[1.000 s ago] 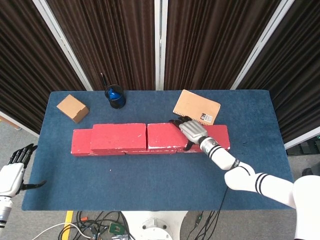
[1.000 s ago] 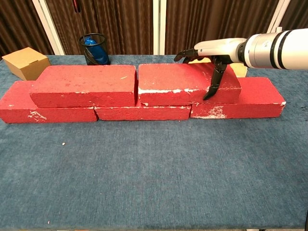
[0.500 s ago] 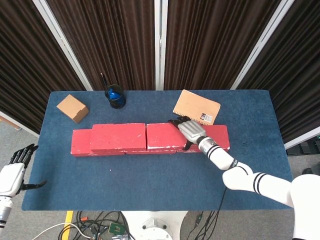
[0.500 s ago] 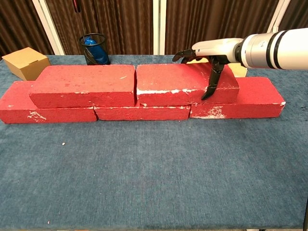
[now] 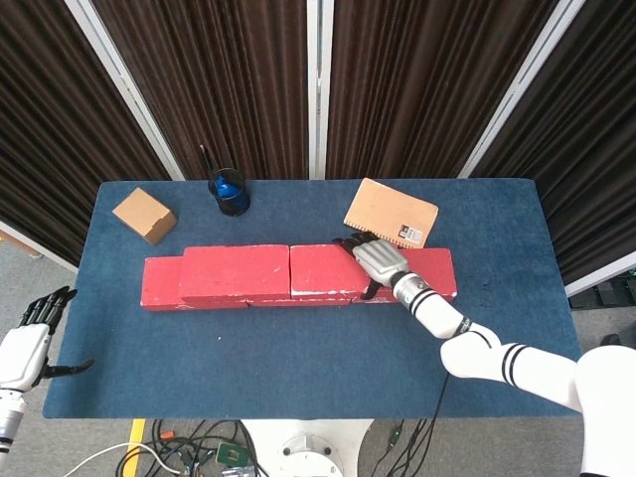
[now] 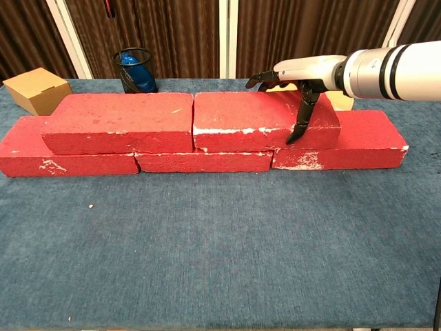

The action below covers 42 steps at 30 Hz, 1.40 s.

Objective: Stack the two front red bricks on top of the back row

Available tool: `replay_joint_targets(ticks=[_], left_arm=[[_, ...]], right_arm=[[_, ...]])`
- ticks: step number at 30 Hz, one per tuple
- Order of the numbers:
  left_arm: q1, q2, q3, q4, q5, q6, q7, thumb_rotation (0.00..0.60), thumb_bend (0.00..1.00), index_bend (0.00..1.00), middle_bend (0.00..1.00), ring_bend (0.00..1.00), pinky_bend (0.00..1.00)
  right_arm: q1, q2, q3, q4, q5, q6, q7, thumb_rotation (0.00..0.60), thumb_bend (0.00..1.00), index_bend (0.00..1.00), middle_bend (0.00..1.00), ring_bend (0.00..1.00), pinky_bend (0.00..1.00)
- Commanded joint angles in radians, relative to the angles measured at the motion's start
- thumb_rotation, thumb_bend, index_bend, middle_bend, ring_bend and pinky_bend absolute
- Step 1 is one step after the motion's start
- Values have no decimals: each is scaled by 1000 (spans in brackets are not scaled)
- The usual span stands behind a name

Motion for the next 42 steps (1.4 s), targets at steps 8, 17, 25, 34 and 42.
replay_joint_targets(ticks=[8,17,25,34,42], left_arm=[[1,0,2,3,2,-1,-7,600,0,0,0,0,0],[1,0,2,5,2,-2,-10,600,0,0,0,0,0],[1,-1,2,8,0,-4,-14,600,0,0,0,0,0],[2,2,-2,-4,8,13,7,600,0,0,0,0,0],[9,-19,-20,-8,18,68,82,600,0,0,0,0,0]], right_arm=[[6,-2,-3,4,10,-9,-2,600,0,0,220,0,0],[18,8,-18,-2,36,-31,-18,600,0,0,6,0,0],[14,19,-21,-21,50,-8,-27,600,0,0,0,0,0],[-70,166,-31,-217,-8,103,-12,600,0,0,0,0,0],[-331,402,-148,-435,-169,483,-130,600,0,0,0,0,0]])
